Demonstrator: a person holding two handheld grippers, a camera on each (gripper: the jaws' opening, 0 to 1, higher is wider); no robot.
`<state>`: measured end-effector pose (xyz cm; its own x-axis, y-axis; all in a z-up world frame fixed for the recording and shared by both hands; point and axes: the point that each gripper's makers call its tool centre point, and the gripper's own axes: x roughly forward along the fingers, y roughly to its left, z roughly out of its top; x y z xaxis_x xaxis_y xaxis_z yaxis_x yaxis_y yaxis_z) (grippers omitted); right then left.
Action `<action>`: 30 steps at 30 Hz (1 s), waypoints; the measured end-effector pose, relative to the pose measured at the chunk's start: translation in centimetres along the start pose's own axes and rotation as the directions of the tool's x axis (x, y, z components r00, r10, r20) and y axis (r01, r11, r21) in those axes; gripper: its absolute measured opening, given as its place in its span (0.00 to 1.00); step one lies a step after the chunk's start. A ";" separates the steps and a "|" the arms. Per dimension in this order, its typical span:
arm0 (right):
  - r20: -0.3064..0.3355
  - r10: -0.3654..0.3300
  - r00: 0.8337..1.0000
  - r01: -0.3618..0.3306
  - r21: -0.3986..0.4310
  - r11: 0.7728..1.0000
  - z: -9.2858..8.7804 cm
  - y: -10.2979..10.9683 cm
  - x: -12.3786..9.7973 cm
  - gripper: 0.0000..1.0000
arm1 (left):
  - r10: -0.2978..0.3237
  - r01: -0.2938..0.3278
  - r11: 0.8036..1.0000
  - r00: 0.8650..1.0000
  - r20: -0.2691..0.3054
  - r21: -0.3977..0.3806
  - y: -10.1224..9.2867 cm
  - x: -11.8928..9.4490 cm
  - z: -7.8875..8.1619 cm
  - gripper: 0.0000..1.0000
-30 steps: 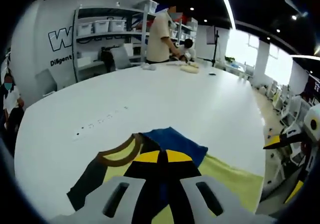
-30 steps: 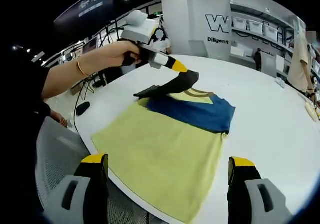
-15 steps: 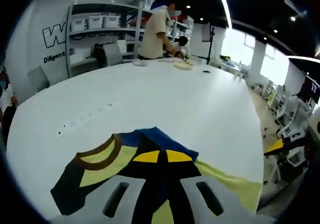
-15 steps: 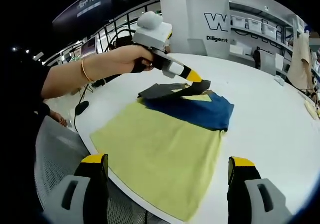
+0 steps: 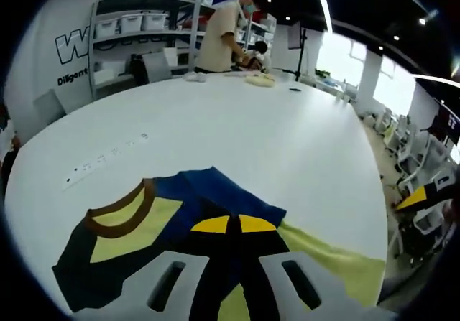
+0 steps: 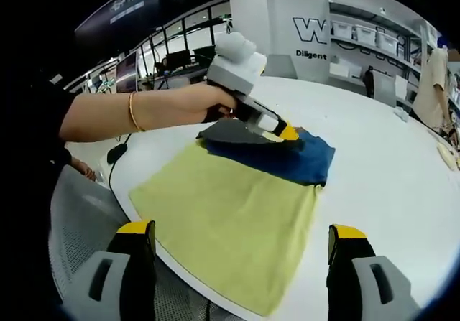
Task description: Fold the garment on the visible template until the final outline fits inside the template.
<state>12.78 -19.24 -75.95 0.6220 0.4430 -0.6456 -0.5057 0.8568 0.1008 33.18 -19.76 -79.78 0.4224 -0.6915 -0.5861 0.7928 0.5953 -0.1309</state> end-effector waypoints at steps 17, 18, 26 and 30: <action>-0.005 0.001 1.000 -0.001 -0.002 1.000 -0.1 -0.2 0.0 0.99 | 0.001 -0.002 1.000 0.996 -0.085 -0.009 -0.6 2.8 -3.3 0.02; -0.003 -0.001 1.000 0.001 0.001 1.000 -0.1 -0.2 0.0 0.99 | -0.004 0.003 1.000 0.995 -0.096 -0.017 -0.9 3.0 -3.7 0.02; 0.000 -0.002 1.000 0.002 0.001 1.000 -0.1 -0.2 0.0 0.99 | -0.008 0.006 1.000 0.994 -0.111 -0.020 -1.3 3.2 -4.5 0.02; 0.001 -0.006 1.000 0.006 0.005 1.000 -0.2 -0.2 -0.1 0.99 | -0.013 0.007 0.999 0.994 -0.110 -0.049 -1.4 3.3 -4.6 0.04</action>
<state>12.74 -19.55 -76.04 0.6253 0.4382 -0.6457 -0.4993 0.8606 0.1006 31.47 -20.99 -85.28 0.3613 -0.6499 -0.6687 0.7733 0.6096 -0.1746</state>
